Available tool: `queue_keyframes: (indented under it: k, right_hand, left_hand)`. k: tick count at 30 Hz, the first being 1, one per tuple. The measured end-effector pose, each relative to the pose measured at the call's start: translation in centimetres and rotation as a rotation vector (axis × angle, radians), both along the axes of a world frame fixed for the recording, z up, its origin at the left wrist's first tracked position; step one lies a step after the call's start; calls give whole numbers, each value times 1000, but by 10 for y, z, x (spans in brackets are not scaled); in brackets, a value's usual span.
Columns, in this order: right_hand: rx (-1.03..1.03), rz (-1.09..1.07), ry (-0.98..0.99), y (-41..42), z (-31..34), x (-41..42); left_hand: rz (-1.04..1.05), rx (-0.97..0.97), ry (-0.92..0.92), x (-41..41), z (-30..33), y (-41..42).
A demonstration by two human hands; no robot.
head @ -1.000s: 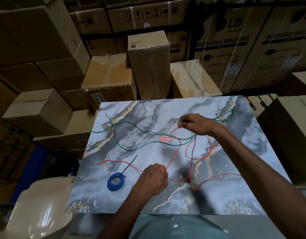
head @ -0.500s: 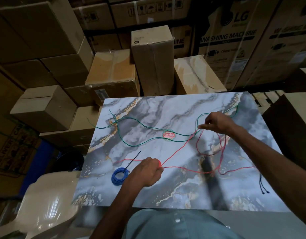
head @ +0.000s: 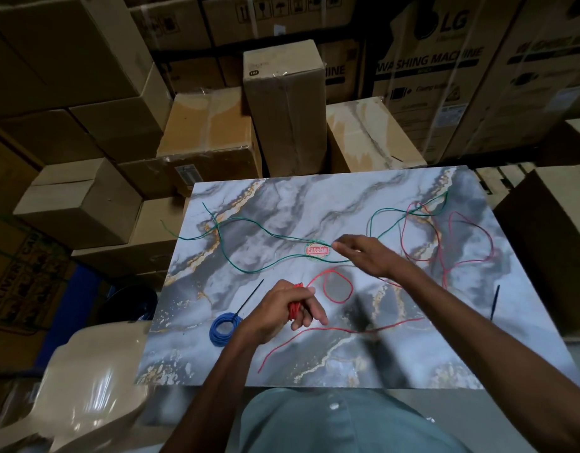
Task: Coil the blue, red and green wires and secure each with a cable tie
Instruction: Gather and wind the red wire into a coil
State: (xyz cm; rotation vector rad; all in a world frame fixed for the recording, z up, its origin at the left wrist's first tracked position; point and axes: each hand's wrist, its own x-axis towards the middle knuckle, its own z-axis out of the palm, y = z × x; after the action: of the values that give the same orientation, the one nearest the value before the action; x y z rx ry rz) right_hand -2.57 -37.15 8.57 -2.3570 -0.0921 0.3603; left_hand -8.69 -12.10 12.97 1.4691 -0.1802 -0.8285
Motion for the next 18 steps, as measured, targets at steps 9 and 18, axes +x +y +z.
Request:
queue_keyframes:
  k: [9, 18]
  right_hand:
    - [444, 48, 49, 58, 67, -34]
    - [515, 71, 96, 52, 77, -31]
  left_hand:
    - [221, -174, 195, 2, 12, 0]
    - [93, -292, 273, -7, 19, 0]
